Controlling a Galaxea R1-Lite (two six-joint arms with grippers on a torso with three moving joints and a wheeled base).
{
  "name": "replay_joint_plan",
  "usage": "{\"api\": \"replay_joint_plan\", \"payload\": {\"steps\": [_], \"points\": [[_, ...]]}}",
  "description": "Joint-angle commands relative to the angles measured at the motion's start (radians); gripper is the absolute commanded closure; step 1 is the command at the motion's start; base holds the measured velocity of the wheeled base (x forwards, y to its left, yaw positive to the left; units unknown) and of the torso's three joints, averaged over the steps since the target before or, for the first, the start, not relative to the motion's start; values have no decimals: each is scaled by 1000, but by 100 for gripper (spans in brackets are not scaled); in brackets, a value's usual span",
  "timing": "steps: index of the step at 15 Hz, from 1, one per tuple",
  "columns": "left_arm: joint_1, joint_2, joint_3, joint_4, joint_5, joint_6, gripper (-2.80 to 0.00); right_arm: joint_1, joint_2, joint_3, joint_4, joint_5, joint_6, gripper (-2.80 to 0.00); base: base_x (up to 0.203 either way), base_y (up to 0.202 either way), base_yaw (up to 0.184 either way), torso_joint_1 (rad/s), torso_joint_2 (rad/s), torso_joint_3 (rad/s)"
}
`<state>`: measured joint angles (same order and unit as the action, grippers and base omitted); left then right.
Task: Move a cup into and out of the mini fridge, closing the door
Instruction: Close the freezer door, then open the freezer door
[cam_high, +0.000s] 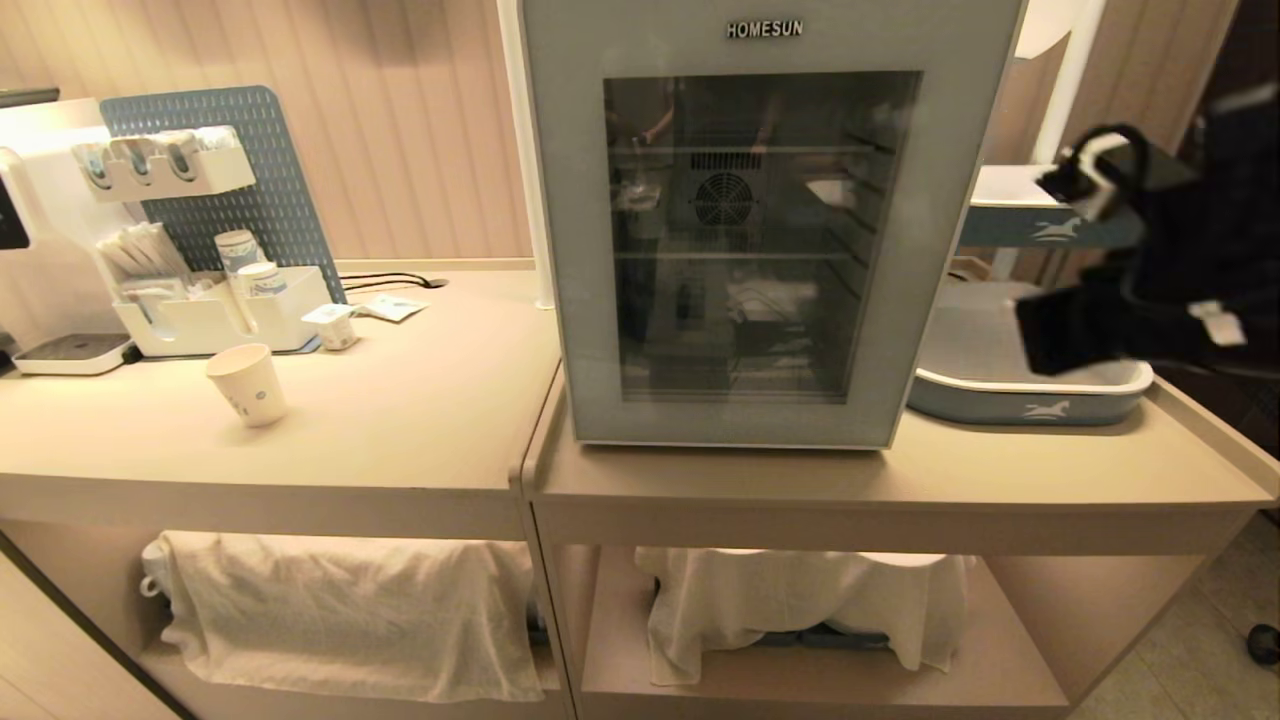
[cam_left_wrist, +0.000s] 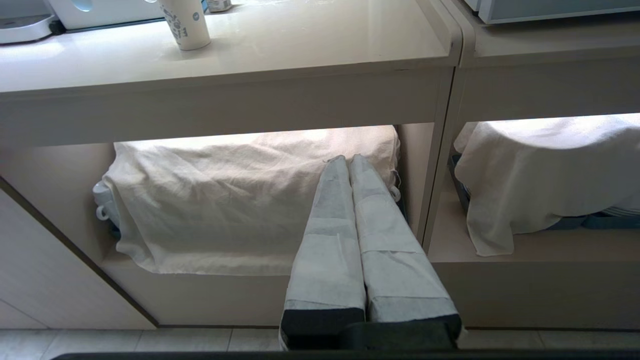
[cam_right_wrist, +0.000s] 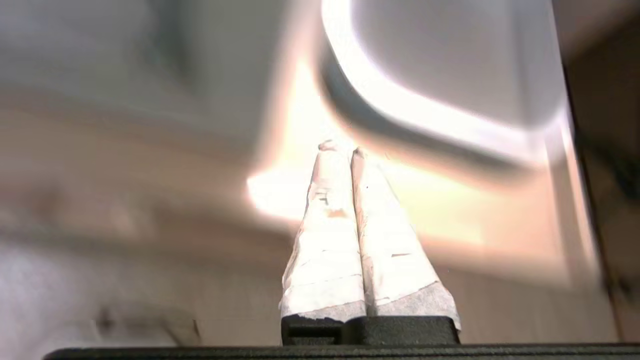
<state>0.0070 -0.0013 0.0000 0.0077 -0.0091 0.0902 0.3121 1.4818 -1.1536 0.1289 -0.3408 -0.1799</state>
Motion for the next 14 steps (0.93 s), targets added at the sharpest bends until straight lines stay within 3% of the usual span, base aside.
{"api": "replay_joint_plan", "payload": {"steps": [1, 6, 9, 14], "points": [[0, 0, 0, 0, 0, 0, 0, -108, -288, 239, 17, 32, -9, 0, 0, 0, 0, 0, 0, 0], [-1, 0, 0, 0, 0, 0, 0, -234, -906, 725, -13, 271, -9, 0, 0, 0, 0, 0, 0, 0], [1, 0, 0, 0, 0, 0, 0, -272, -1207, 859, 89, 345, 54, 0, 0, 0, 0, 0, 0, 0], [1, 0, 0, 0, 0, 0, 0, -299, -1484, 1005, 160, 383, 101, 0, 0, 0, 0, 0, 0, 0]]}}
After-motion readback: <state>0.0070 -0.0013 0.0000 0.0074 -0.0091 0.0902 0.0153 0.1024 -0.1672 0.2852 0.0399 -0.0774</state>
